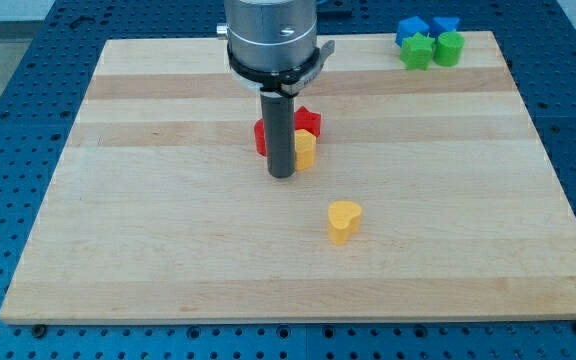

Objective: Point your arm to bottom center

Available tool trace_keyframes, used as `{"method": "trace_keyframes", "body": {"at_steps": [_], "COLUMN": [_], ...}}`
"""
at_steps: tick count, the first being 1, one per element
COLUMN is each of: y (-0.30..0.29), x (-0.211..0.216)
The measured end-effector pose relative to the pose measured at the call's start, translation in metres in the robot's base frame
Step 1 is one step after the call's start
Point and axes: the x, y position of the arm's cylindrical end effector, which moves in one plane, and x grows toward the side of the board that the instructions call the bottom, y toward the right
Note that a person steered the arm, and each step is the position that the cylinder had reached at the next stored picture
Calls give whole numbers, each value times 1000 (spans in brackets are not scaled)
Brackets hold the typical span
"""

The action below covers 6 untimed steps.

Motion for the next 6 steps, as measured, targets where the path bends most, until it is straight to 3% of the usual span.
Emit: {"method": "trace_keyframes", "body": {"at_steps": [1, 3, 4, 6], "y": [-5, -25, -30, 6], "x": [5, 63, 67, 115]}}
